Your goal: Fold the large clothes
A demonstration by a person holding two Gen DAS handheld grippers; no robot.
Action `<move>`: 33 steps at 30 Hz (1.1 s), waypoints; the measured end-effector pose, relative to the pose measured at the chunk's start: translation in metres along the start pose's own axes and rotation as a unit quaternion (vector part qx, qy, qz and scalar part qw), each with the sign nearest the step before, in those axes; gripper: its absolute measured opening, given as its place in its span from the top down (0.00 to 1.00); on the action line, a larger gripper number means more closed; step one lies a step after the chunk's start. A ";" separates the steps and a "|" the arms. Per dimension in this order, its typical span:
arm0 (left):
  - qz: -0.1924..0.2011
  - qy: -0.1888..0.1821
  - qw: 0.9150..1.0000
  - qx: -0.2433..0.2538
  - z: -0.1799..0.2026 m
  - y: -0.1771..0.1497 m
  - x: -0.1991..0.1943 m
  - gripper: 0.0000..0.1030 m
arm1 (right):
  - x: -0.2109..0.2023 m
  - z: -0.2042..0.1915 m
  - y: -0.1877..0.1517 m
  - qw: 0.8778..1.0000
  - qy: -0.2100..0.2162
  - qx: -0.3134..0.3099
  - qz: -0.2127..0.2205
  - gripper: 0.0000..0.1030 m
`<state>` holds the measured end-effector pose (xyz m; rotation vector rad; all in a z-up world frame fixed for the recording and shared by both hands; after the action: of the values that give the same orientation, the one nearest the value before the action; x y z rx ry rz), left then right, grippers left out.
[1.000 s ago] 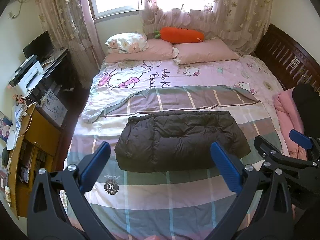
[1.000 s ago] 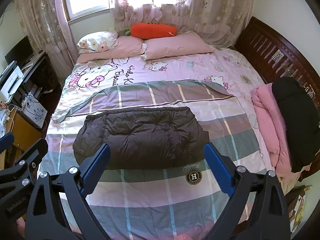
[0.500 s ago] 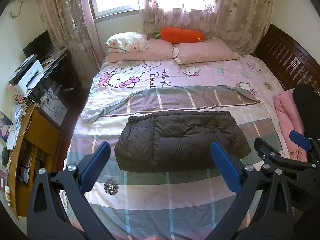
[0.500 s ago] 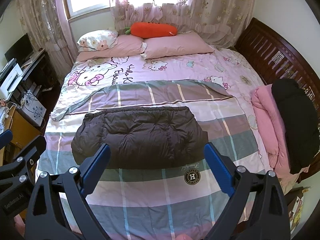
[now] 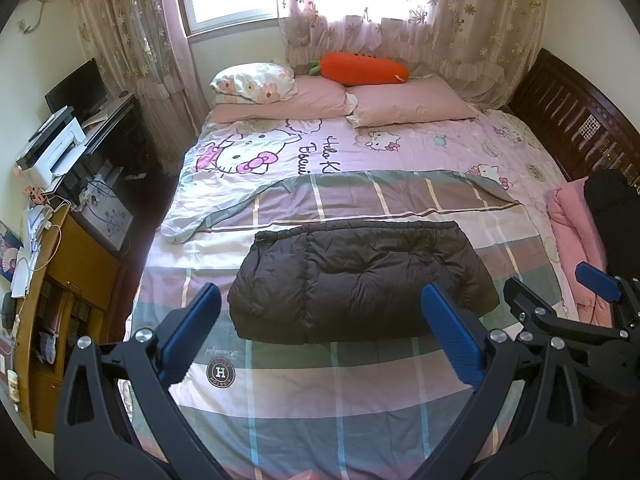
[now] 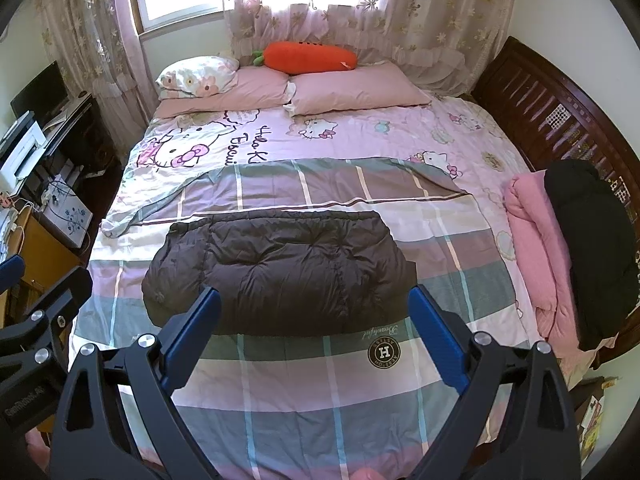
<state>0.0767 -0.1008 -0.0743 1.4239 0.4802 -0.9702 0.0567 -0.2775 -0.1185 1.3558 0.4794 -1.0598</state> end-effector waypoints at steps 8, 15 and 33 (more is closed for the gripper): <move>-0.001 -0.002 1.000 -0.001 0.001 0.000 -0.001 0.02 | 0.001 0.000 0.001 1.000 -0.002 -0.005 0.002 0.08; -0.004 -0.004 1.000 -0.004 0.006 -0.002 0.001 0.02 | 0.001 -0.001 0.001 1.000 -0.002 -0.005 0.002 0.08; -0.006 -0.001 1.000 0.009 0.004 -0.002 0.011 0.02 | 0.011 0.010 -0.005 1.000 0.001 -0.012 -0.006 0.08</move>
<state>0.0798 -0.1074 -0.0832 1.4368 0.4806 -0.9872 0.0551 -0.2899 -0.1283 1.3341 0.5010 -1.0586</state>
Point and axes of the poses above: each gripper's, at about its wrist camera, not at the fingertips, and x roughly the way its jaws point, z to its right, y to its top, the point moved 10 cm from there along x, roughly the way its jaws point, and after that the axes turned 15 degrees about -y, right-handed, at the moved point
